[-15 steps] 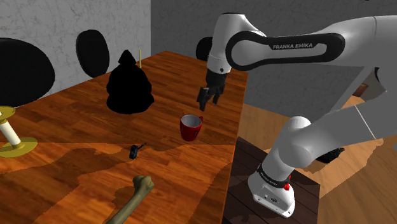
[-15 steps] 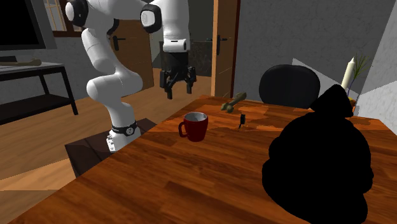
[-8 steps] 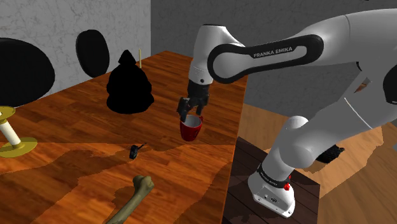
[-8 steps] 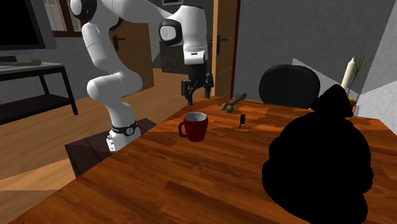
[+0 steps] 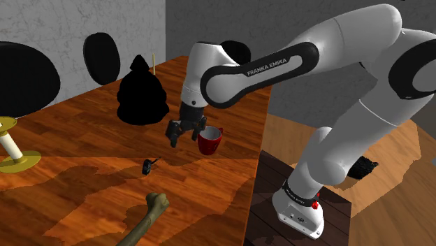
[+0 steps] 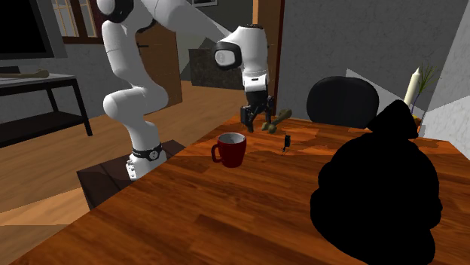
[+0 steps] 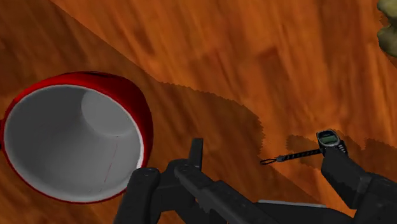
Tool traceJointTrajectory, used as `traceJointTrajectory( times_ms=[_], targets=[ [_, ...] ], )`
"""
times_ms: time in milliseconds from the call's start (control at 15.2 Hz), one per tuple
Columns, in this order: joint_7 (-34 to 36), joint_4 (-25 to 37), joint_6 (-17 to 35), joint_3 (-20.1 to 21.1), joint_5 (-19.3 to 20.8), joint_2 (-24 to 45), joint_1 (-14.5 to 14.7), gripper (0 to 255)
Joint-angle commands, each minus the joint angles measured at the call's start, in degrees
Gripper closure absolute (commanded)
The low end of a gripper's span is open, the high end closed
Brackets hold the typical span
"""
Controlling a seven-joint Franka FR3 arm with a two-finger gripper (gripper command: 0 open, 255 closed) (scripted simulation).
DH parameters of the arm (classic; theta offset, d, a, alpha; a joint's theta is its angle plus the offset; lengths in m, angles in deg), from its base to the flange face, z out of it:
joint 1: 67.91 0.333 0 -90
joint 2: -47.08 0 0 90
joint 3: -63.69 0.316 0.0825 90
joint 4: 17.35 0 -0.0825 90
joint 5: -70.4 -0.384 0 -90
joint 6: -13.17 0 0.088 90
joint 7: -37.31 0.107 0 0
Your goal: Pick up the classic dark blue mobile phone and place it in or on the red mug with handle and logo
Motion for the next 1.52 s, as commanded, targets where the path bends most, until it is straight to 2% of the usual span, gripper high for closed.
traceJointTrajectory(
  times_ms=[0,462,990,1452],
  targets=[
    [2.20,2.21,2.28,1.33,-0.33,3.48,0.52,0],
    [9.99,11.49,9.49,4.58,1.76,16.81,2.54,0],
    [11.36,10.85,14.89,4.73,3.72,21.62,3.58,0],
    [11.36,10.85,14.89,4.73,3.71,21.62,3.58,0]
  ],
)
